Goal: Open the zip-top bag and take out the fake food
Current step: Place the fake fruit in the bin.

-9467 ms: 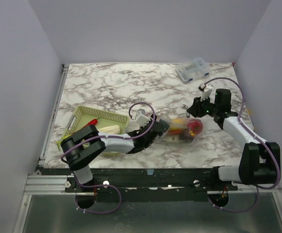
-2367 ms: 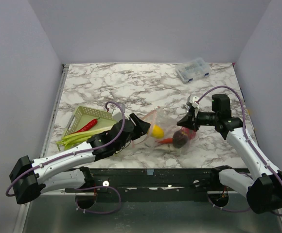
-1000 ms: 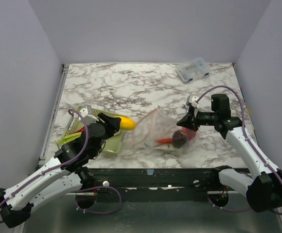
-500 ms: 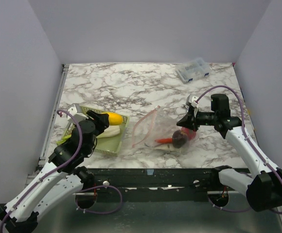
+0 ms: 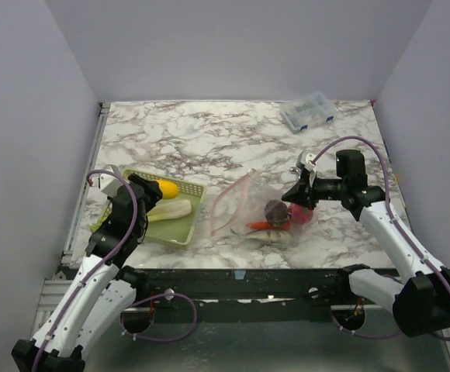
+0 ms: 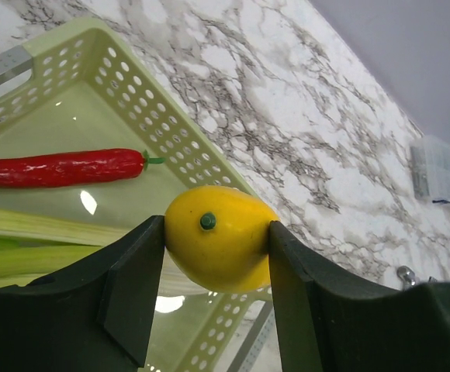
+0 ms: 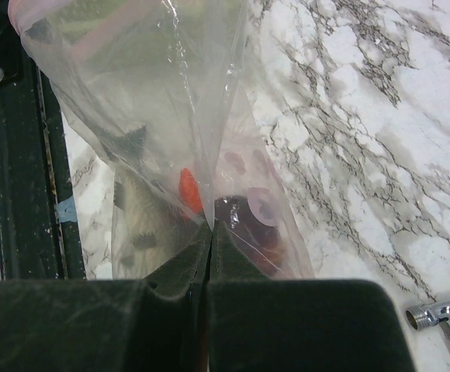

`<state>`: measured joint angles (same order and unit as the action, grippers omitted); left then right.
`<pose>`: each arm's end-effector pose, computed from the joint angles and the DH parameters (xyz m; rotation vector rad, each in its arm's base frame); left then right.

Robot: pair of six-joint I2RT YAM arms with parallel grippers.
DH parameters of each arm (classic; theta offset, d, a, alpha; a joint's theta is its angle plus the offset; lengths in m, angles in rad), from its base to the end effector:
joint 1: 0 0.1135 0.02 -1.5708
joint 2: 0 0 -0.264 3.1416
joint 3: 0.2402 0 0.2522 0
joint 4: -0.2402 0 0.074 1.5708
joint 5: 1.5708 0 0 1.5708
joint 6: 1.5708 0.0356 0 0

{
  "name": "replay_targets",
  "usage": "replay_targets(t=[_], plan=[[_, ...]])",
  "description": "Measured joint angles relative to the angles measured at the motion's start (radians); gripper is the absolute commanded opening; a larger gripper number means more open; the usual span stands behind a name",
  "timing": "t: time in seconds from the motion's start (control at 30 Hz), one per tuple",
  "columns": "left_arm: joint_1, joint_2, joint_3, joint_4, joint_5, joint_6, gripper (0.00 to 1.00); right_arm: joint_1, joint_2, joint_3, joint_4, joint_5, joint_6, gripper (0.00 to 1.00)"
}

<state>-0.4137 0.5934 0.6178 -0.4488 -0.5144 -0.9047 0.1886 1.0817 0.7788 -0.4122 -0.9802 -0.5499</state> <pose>0.1354 -0.0403 0.2838 -0.7857 1.7897 -0.3612 0.2091 0.0700 0.2692 -1.1735 1.6866 0.8842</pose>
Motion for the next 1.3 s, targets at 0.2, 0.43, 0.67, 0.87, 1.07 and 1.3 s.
replay_targets(t=[0.2,0.43,0.67,0.87,1.07,1.3], plan=[[0.106,0.056,-0.049,0.063,0.067,0.008,0.00,0.000,0.004,0.000,0.000,0.000,0.000,0.00],[0.180,0.163,-0.060,0.131,0.106,0.006,0.00,0.000,0.005,0.000,0.000,0.000,-0.001,0.00],[0.204,0.254,-0.059,0.144,0.108,-0.017,0.00,0.000,0.005,0.000,0.000,0.000,-0.002,0.00],[0.218,0.309,-0.059,0.145,0.106,-0.047,0.03,0.000,0.009,0.000,0.000,0.000,-0.008,0.00],[0.240,0.352,-0.057,0.154,0.107,-0.064,0.44,0.000,0.012,0.000,0.000,0.000,-0.009,0.00],[0.264,0.386,-0.045,0.156,0.117,-0.066,0.65,0.000,0.013,0.000,0.000,0.000,-0.012,0.01]])
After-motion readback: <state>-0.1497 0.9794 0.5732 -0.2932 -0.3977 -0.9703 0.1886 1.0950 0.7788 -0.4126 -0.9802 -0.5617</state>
